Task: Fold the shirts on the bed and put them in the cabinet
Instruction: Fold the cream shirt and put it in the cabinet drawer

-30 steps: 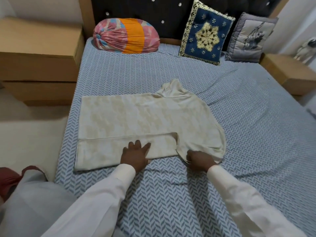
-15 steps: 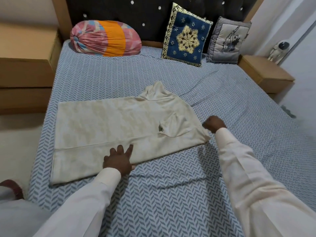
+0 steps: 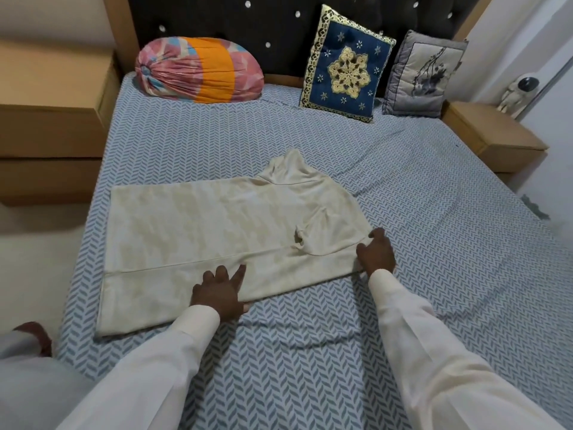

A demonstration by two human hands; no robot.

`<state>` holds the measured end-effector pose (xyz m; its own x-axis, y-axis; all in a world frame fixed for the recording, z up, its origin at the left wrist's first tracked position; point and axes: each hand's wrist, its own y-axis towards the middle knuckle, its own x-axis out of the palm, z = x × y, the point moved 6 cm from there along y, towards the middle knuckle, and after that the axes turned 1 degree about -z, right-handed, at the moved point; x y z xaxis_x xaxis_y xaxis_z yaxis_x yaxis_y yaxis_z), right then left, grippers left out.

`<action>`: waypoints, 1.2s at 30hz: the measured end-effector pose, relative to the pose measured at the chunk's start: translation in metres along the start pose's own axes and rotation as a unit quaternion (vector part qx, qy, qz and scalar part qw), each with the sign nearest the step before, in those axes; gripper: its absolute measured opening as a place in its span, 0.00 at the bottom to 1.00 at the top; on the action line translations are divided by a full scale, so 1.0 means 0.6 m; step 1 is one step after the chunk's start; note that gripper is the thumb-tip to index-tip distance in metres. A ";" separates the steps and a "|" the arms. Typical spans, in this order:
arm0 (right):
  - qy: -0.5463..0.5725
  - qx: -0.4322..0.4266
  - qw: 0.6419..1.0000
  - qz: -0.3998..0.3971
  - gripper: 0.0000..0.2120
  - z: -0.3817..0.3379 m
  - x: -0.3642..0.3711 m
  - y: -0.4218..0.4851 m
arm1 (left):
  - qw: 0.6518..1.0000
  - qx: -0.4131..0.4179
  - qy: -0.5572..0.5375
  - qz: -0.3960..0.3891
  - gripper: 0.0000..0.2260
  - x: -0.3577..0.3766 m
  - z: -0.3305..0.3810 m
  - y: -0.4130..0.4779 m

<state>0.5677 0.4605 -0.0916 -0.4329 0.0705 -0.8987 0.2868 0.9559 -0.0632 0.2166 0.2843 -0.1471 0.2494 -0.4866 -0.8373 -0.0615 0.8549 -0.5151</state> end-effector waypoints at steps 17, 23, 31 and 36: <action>-0.025 -0.094 0.985 -0.140 0.21 -0.188 0.145 -0.060 | 0.935 -0.153 -0.008 0.320 0.20 -0.049 -0.214 -0.068; -0.042 -0.190 0.962 -0.191 0.17 -0.311 0.190 -0.023 | 0.968 -0.101 -0.047 0.224 0.26 -0.108 -0.271 0.018; -0.210 -0.245 0.923 -0.211 0.32 -0.489 0.246 0.081 | 0.975 -0.053 -0.113 0.186 0.28 -0.206 -0.394 0.160; -0.243 -0.195 0.919 -0.243 0.22 -0.515 0.264 0.104 | 0.977 -0.087 -0.096 0.168 0.30 -0.262 -0.442 0.221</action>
<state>0.2527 0.6194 -0.1037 0.0309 -0.4371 -0.8989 -0.2081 0.8768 -0.4335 -0.0874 0.4265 -0.1323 0.3627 -0.1274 -0.9231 -0.3309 0.9085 -0.2554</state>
